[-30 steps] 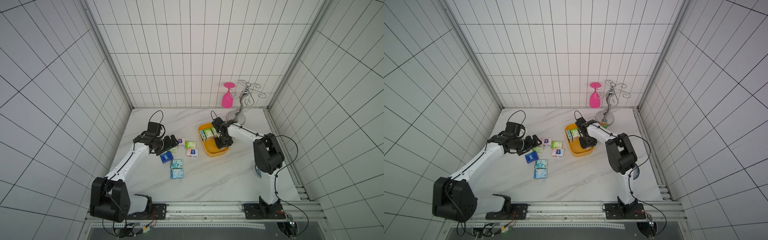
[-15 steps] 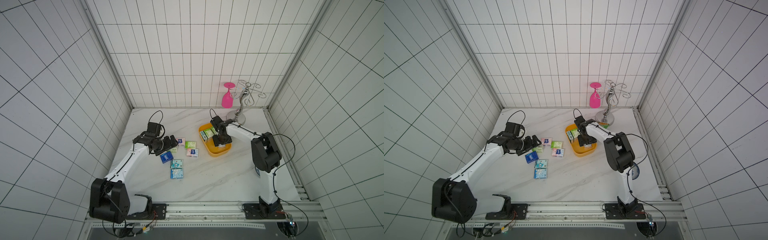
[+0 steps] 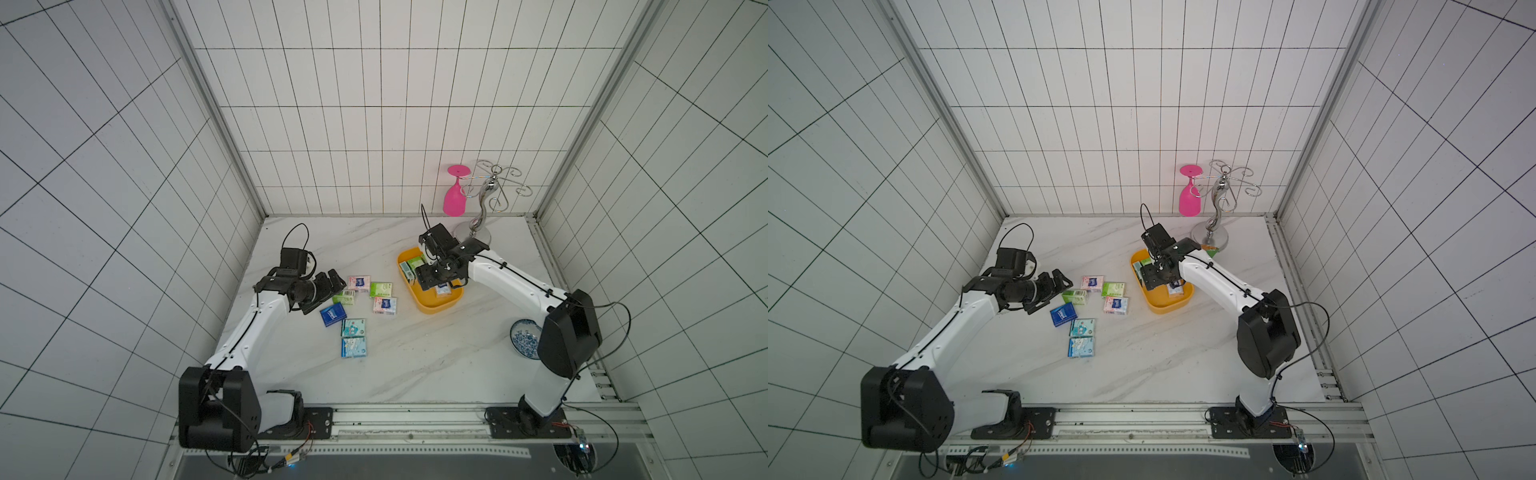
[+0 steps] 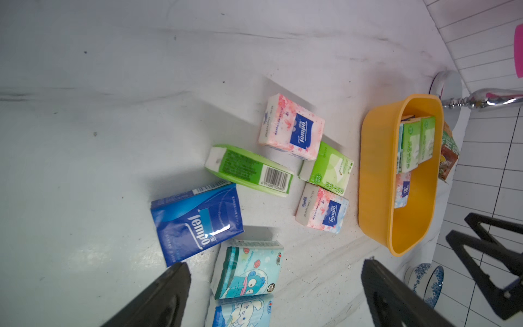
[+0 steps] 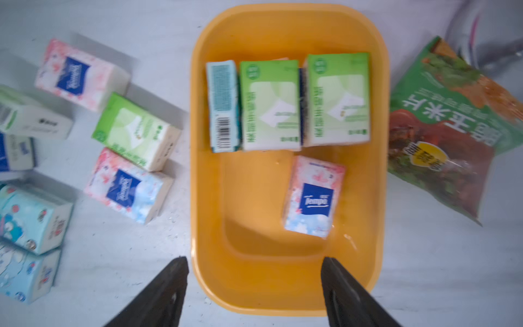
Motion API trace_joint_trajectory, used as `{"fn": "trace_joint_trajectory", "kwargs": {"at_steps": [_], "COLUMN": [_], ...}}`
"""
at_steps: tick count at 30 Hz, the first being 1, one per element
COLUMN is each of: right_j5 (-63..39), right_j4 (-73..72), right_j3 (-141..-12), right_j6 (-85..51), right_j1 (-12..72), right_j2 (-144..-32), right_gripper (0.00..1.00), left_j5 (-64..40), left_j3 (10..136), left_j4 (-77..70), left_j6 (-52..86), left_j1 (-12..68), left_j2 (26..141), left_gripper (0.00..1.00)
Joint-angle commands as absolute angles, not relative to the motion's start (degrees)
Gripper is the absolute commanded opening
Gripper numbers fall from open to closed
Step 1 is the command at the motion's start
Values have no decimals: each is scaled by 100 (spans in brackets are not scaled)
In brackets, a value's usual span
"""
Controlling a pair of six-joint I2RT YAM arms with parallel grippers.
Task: Put the pocket tissues into the storage box
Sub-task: Place the pocket tissues in the storage box, then pick up the pocket tissues from the center of the board.
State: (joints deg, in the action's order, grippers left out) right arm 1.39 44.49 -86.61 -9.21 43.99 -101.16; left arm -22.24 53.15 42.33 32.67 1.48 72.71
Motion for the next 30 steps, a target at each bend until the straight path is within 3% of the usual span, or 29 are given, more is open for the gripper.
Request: {"fn": "trace_joint_trajectory", "kwargs": {"at_steps": [1,7,30], "right_j5": [-329,-1028,-1311], "right_j4": [4236,3968,4034], "right_j3": [-8464,-8829,-10169], "right_j6": [-567,-126,458], "right_j1": [4745,5140,5220], "right_j2": [-10132,-10690,-12575], "right_gripper": [84,95,99], "left_j5": [-2467,-2530,-2586], "left_j3": [5178,4991,4702], "left_j4": [4103,4247,4261], "left_j6": [3362,3337,3308], "left_j1": [-161,-525,-589], "left_j2": [7054,6835,6636], "left_gripper": [98,98,98]}}
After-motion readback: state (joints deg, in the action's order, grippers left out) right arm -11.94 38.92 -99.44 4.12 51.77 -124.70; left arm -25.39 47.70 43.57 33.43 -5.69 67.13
